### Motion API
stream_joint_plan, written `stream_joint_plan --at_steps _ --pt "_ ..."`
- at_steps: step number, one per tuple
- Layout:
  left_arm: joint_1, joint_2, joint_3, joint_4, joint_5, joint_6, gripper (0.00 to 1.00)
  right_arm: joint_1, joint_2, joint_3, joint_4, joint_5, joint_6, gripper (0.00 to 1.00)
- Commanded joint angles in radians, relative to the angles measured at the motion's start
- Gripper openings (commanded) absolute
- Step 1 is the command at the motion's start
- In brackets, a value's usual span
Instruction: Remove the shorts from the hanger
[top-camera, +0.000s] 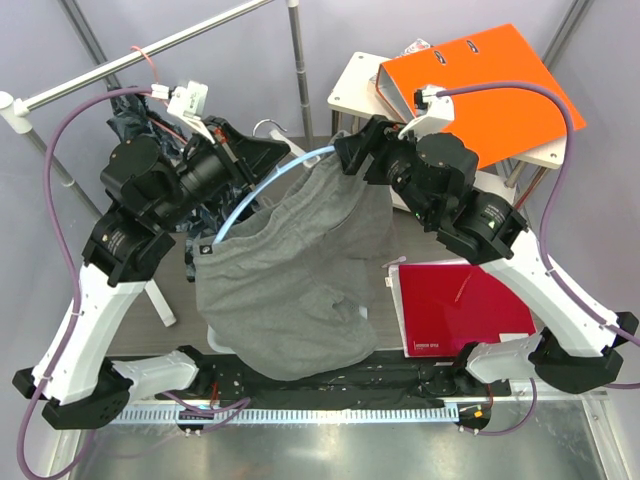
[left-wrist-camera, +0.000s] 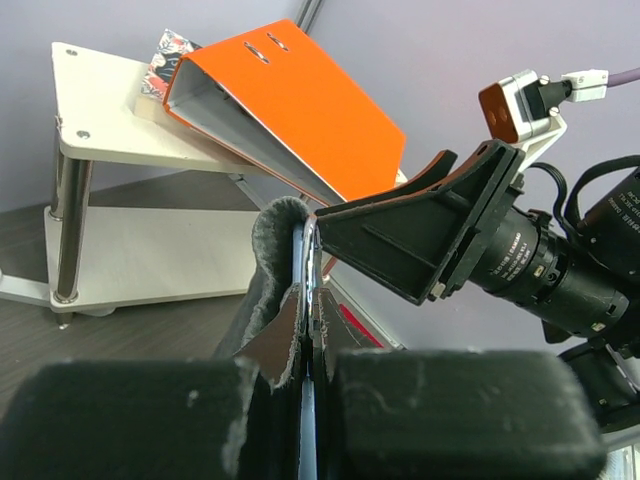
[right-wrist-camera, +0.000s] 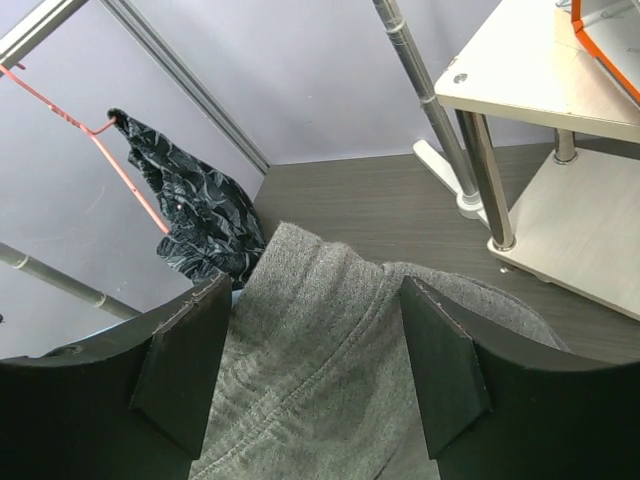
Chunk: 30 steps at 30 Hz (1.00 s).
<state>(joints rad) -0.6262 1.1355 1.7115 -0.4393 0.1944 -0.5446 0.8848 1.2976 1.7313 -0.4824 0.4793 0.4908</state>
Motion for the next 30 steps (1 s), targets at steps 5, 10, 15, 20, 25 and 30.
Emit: stream_joint_plan --at_steps 5,10,15,20,25,30 --pt "0.002 -0.056 0.017 0.088 0.05 -0.023 0.0 -0.009 -0.027 -0.047 0.085 -0.024 0.061 0.54" --pt "0.002 -0.088 -0.006 0.105 0.053 -0.021 0.0 -0.038 -0.049 -0.087 0.082 0.041 0.066 0.18" --pt "0.002 -0.114 -0.027 0.105 0.046 -0.008 0.0 -0.089 -0.064 -0.108 0.062 0.084 0.074 0.01" --pt "0.002 -0.146 -0.047 0.097 0.059 0.005 0.0 -0.161 -0.009 -0.067 -0.02 0.163 0.017 0.01" --pt "0.002 -0.198 -0.079 0.09 0.03 0.005 0.0 -0.222 0.031 -0.093 -0.035 0.199 -0.064 0.01" --pt "0.002 -0.221 -0.067 0.06 0.031 0.014 0.0 -0.25 0.049 -0.119 -0.015 0.145 -0.095 0.01"
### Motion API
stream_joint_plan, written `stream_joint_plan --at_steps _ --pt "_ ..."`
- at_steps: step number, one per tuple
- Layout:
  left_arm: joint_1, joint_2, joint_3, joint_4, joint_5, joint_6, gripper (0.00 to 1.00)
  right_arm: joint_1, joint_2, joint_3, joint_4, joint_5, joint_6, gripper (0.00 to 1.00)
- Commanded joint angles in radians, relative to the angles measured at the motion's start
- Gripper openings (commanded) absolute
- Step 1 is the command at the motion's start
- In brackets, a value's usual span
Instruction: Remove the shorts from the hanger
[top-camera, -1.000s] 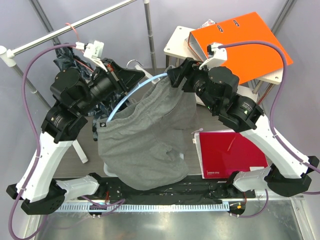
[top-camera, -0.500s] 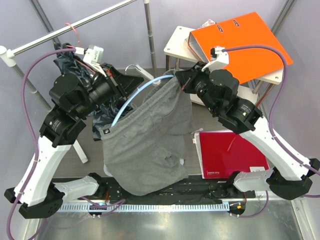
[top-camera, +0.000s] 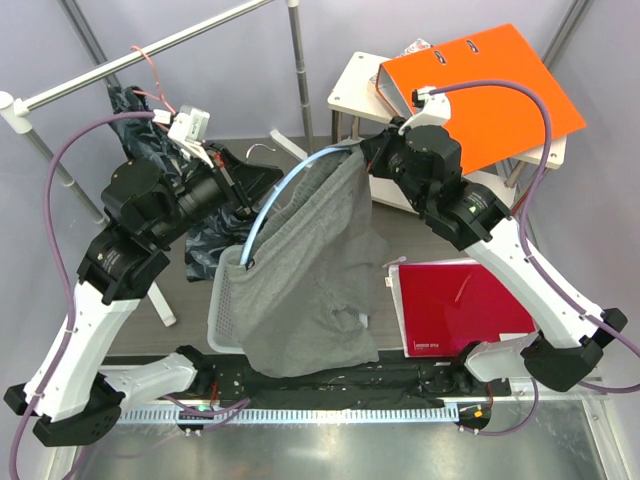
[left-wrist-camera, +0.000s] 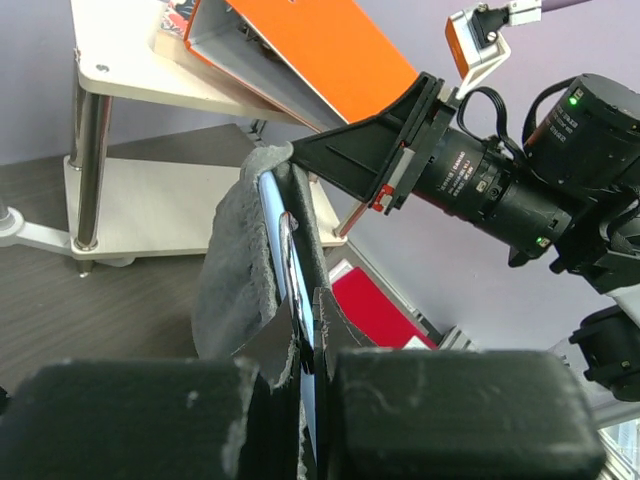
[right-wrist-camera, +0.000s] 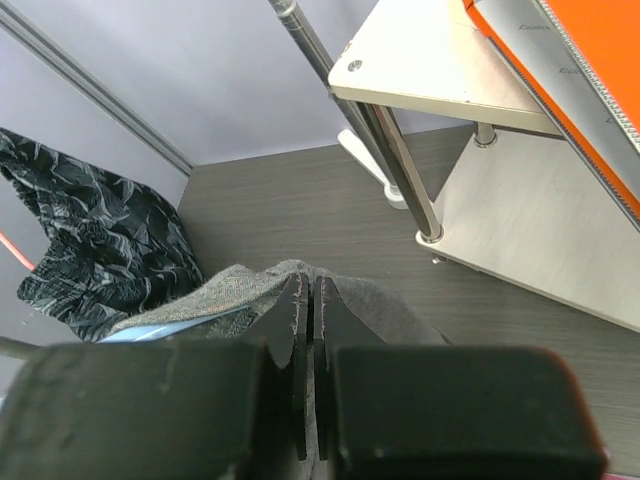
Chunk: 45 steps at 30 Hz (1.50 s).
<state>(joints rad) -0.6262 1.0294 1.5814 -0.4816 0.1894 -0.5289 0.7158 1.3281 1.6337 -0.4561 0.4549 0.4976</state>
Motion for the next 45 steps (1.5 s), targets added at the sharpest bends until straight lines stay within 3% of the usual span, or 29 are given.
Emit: stream_joint_plan --at_steps 1,5,9,12,18,24,27,29,30,31,34,37,39,42,45 --pt "0.002 -0.118 0.063 0.097 0.036 0.0 0.0 -0.082 0.02 -0.021 -0.041 0.179 -0.105 0.01" --pt "0.002 -0.124 0.046 0.11 0.001 -0.008 0.0 -0.084 -0.001 -0.021 -0.026 0.112 -0.12 0.01" --pt "0.002 -0.042 0.072 0.141 0.002 -0.016 0.0 -0.081 -0.049 -0.017 0.062 -0.334 -0.074 0.01" --pt "0.002 0.017 0.106 0.158 0.016 -0.031 0.0 -0.046 -0.047 0.041 0.094 -0.47 -0.044 0.01" --pt "0.002 0.112 0.117 0.239 0.039 -0.077 0.0 0.054 0.031 0.225 0.005 -0.542 0.033 0.01" --pt "0.002 0.167 0.153 0.232 0.027 -0.068 0.0 0.128 0.022 0.203 0.002 -0.527 0.058 0.01" --pt "0.002 0.172 0.169 0.207 -0.013 -0.066 0.0 0.129 0.002 0.167 -0.036 -0.415 0.032 0.01" --pt "0.002 0.17 0.17 0.205 -0.057 -0.074 0.0 0.129 -0.012 0.125 -0.042 -0.407 -0.005 0.12" --pt "0.002 0.167 0.167 0.207 -0.074 -0.086 0.0 0.132 -0.02 0.117 -0.065 -0.388 -0.013 0.24" --pt "0.002 0.167 0.166 0.21 -0.096 -0.088 0.0 0.134 -0.023 0.117 -0.079 -0.375 -0.025 0.46" --pt "0.002 0.175 0.161 0.221 -0.146 -0.083 0.0 0.189 -0.041 0.144 -0.131 -0.291 -0.073 0.69" --pt "0.002 0.19 0.163 0.233 -0.183 -0.076 0.0 0.255 -0.05 0.186 -0.164 -0.239 -0.09 0.83" --pt "0.002 0.201 0.167 0.247 -0.217 -0.071 0.0 0.292 -0.056 0.178 -0.155 -0.234 -0.094 0.86" --pt "0.002 0.227 0.184 0.245 -0.235 -0.06 0.0 0.336 -0.055 0.123 -0.077 -0.416 -0.131 0.93" --pt "0.002 0.241 0.189 0.247 -0.228 -0.062 0.0 0.341 -0.027 0.118 -0.029 -0.554 -0.171 0.94"
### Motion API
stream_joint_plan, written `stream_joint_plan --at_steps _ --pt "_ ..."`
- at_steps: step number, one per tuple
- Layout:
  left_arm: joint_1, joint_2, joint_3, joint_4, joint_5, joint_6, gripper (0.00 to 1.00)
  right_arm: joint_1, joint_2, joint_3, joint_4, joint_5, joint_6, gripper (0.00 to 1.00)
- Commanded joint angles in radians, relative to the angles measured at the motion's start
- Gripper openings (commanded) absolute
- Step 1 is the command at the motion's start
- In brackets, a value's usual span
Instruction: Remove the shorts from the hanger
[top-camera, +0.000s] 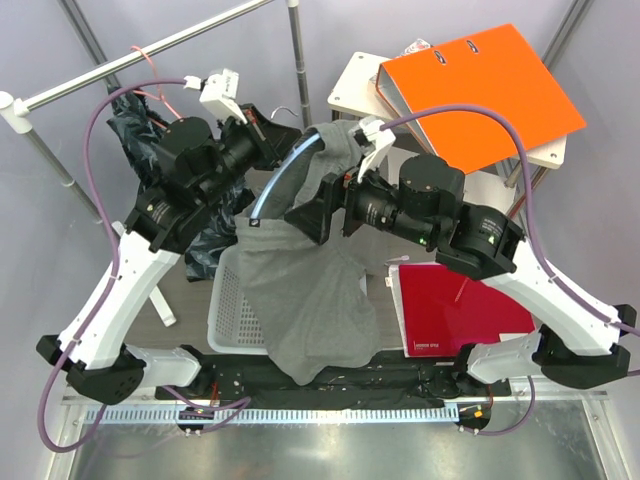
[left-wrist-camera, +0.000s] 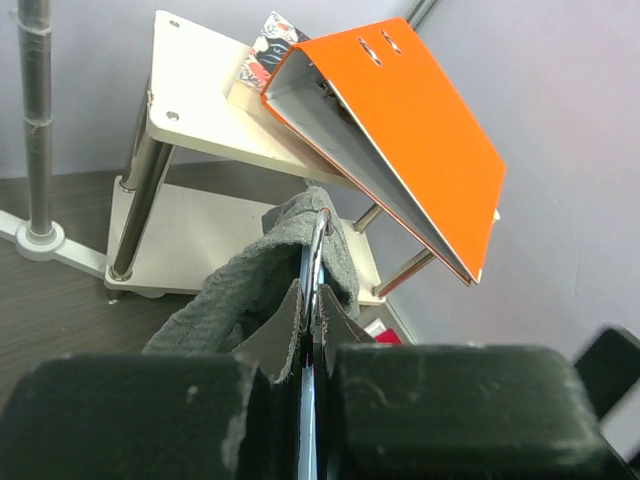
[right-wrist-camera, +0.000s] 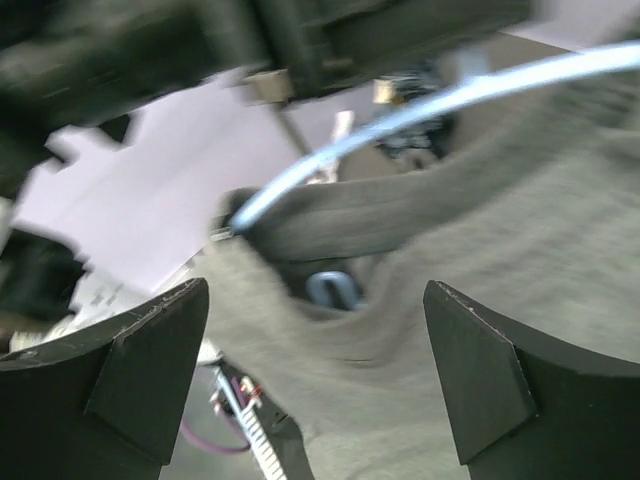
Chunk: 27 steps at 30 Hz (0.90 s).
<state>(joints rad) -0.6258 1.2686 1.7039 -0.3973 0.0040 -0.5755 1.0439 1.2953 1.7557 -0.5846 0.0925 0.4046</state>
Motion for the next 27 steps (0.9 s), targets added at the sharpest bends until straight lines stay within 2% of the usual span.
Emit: stream_joint_plan --at_steps 1,5,11,12,14,15,17,18,23,24,27 --pt "0.001 0.005 0.068 0.163 -0.038 -0.017 0.0 0.018 0.024 -0.001 0.111 -0.233 -0.093 0.94" --pt "0.001 -0.005 0.063 0.163 -0.018 -0.024 0.0 0.018 0.077 0.042 0.1 -0.254 -0.179 0.95" --pt "0.001 -0.017 0.06 0.163 -0.009 -0.034 0.0 0.019 0.14 0.088 0.088 -0.312 -0.257 0.85" --pt "0.001 -0.018 0.06 0.163 -0.01 -0.035 0.0 0.019 0.151 0.094 0.085 -0.321 -0.257 0.77" --pt "0.001 -0.02 0.062 0.164 -0.01 -0.037 0.0 0.019 0.156 0.103 0.098 -0.353 -0.247 0.7" --pt "0.001 -0.017 0.059 0.163 -0.01 -0.035 0.0 0.025 0.151 0.097 0.107 -0.381 -0.244 0.57" --pt "0.001 -0.012 0.06 0.169 -0.021 -0.035 0.0 0.037 0.142 0.074 0.132 -0.385 -0.231 0.48" --pt "0.001 -0.012 0.059 0.173 -0.033 -0.035 0.01 0.042 0.141 0.068 0.147 -0.384 -0.221 0.36" --pt "0.001 0.017 0.059 0.209 -0.058 -0.024 0.0 0.091 0.16 0.064 0.158 -0.404 -0.178 0.04" --pt "0.001 0.02 0.054 0.218 -0.064 -0.017 0.0 0.103 0.163 0.064 0.167 -0.415 -0.168 0.01" --pt "0.001 0.028 0.02 0.279 -0.09 0.005 0.0 0.133 0.183 0.044 0.207 -0.496 -0.125 0.01"
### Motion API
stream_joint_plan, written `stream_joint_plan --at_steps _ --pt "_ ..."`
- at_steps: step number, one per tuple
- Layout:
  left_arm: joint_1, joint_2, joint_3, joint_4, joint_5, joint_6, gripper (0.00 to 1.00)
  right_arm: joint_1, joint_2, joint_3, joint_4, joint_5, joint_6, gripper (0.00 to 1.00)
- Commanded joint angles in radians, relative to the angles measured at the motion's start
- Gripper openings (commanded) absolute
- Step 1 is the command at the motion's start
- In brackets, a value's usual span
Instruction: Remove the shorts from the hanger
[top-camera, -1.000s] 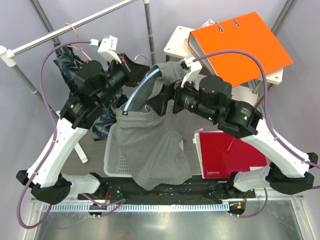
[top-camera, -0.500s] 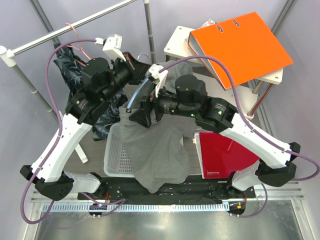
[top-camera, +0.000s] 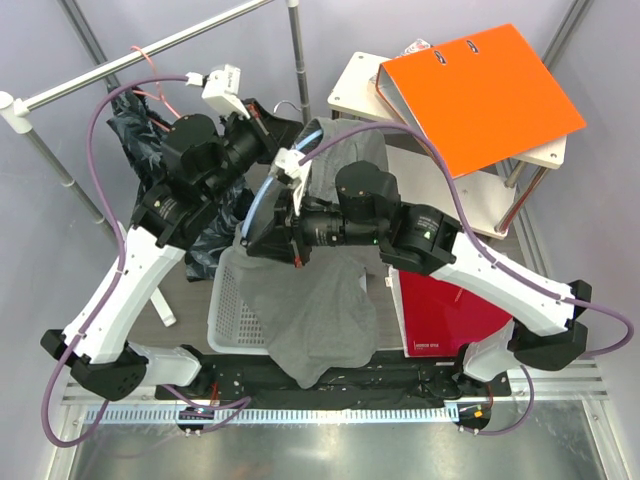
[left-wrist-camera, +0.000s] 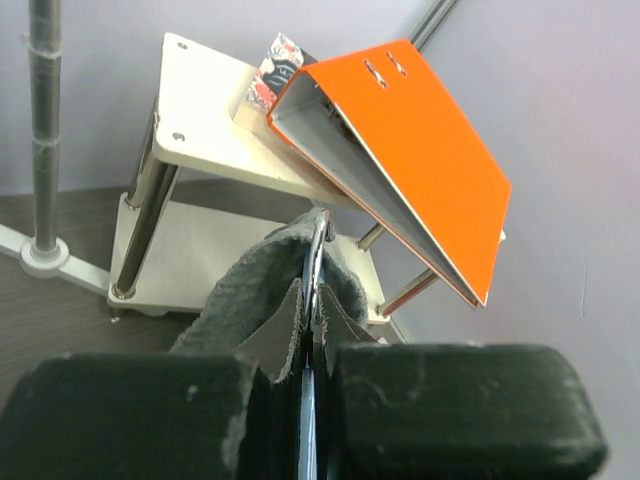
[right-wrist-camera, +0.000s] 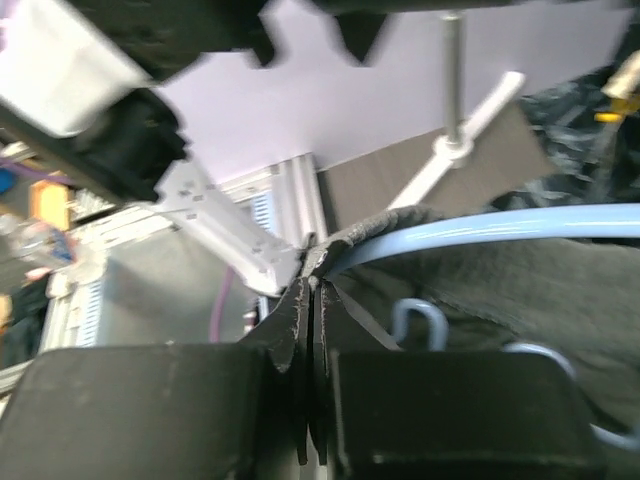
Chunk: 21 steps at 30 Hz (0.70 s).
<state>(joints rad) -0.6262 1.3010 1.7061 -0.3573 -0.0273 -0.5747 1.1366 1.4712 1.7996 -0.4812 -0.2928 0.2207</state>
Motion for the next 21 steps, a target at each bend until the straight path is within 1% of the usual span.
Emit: stream_joint_plan --at_steps 1,3,4,8,9,11,12,13,15,17,21 --pt "0.002 -0.005 0.009 0.262 -0.075 0.003 0.0 0.045 0.011 -0.034 0.113 -0.124 0.08 0.01" --pt "0.002 -0.002 0.013 0.27 -0.086 -0.007 0.0 0.049 0.011 -0.087 0.139 -0.151 0.083 0.01" --pt "0.002 -0.002 0.013 0.285 -0.088 -0.01 0.0 0.051 0.011 -0.148 0.142 -0.148 0.083 0.01" --pt "0.002 -0.006 0.021 0.313 -0.124 -0.02 0.0 0.061 -0.005 -0.298 0.167 -0.137 0.065 0.01" --pt "0.002 -0.006 0.024 0.313 -0.131 -0.019 0.0 0.072 -0.037 -0.322 0.17 -0.074 0.062 0.01" --pt "0.002 -0.009 0.027 0.314 -0.141 -0.017 0.0 0.072 -0.083 -0.41 0.211 -0.007 0.069 0.01" --pt "0.002 -0.014 0.026 0.313 -0.141 -0.019 0.0 0.074 -0.139 -0.44 0.228 0.045 0.072 0.01" --pt "0.002 -0.016 0.024 0.31 -0.144 -0.025 0.0 0.074 -0.162 -0.491 0.243 0.07 0.077 0.01" --pt "0.003 -0.025 0.017 0.299 -0.152 -0.039 0.0 0.072 -0.221 -0.526 0.26 0.154 0.083 0.01" --pt "0.002 -0.035 0.006 0.285 -0.146 -0.053 0.0 0.072 -0.247 -0.557 0.26 0.207 0.082 0.01" --pt "0.003 -0.081 -0.013 0.177 -0.131 -0.05 0.0 0.068 -0.281 -0.575 0.253 0.332 0.077 0.01"
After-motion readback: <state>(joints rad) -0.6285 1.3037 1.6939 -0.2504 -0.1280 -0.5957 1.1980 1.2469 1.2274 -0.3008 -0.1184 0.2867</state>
